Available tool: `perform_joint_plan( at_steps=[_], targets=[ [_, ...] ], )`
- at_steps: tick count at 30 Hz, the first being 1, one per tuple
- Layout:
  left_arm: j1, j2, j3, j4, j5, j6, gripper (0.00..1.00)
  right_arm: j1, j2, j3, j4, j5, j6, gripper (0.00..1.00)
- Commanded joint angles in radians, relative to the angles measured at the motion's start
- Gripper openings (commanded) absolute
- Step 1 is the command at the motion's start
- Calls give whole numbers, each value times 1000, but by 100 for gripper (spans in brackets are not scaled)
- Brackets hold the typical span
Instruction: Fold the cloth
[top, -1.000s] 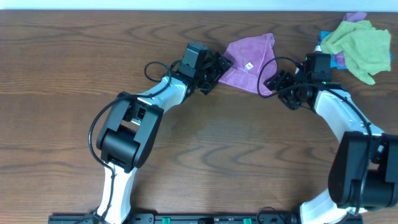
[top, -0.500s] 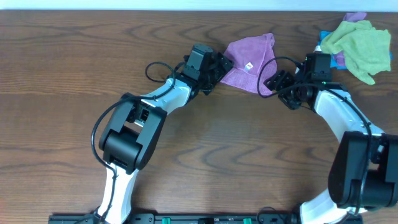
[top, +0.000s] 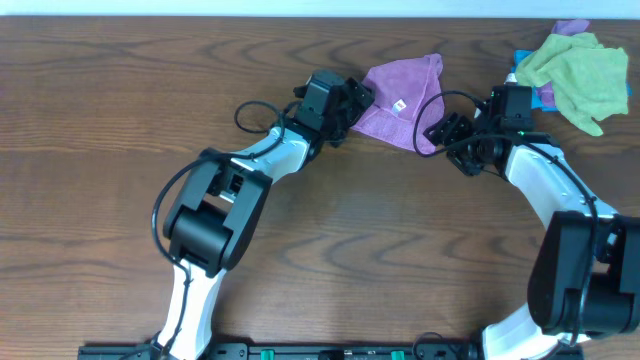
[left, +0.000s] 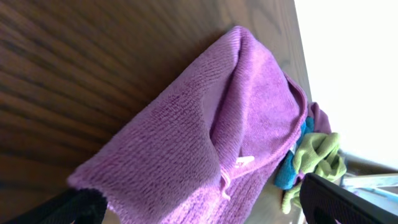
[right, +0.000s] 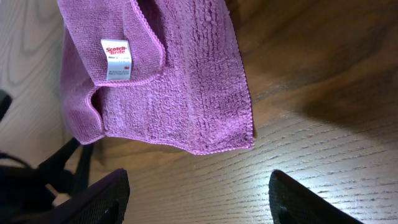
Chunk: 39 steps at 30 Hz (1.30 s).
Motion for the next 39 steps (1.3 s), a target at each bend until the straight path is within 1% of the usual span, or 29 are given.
perform_joint_plan(
  at_steps=[1,2,3,5,6,7,9,12,15,20,21,26,32,37,39],
  targets=[
    [-4,61,19,34,50,-48,100,8,11,-6,1,-8,12,72],
    [-4,66,20,44,54,-49,100,8,11,-6,0,-8,12,72],
    [-4,66,20,48,53,-48,95,8,11,-6,0,-8,12,72],
    [-4,66,20,60,48,-48,91,8,11,-6,0,-8,12,72],
    [-3,66,20,65,43,-48,88,8,11,-6,1,-8,12,72],
    [-3,66,20,64,38,-48,83,8,11,-6,1,-8,12,72],
    [-3,66,20,61,37,-48,69,8,11,-6,0,-8,12,71],
    [-2,66,20,60,34,-47,58,8,11,-6,-3,-8,11,71],
    [2,66,20,60,37,-47,45,8,11,-6,-13,-7,8,70],
    [24,66,20,60,59,-44,13,8,11,-6,-26,-8,0,69],
    [32,66,20,60,70,-43,6,8,11,-6,-29,-8,0,69],
    [78,65,21,65,144,-43,6,10,11,-6,-54,-8,-20,66],
    [116,55,23,71,222,-8,6,27,11,-6,-124,-8,-55,67],
    [137,29,23,56,253,18,6,74,11,-6,-123,-4,-59,67],
    [142,17,23,50,265,29,6,102,11,-6,-117,30,-59,68]
  ],
)
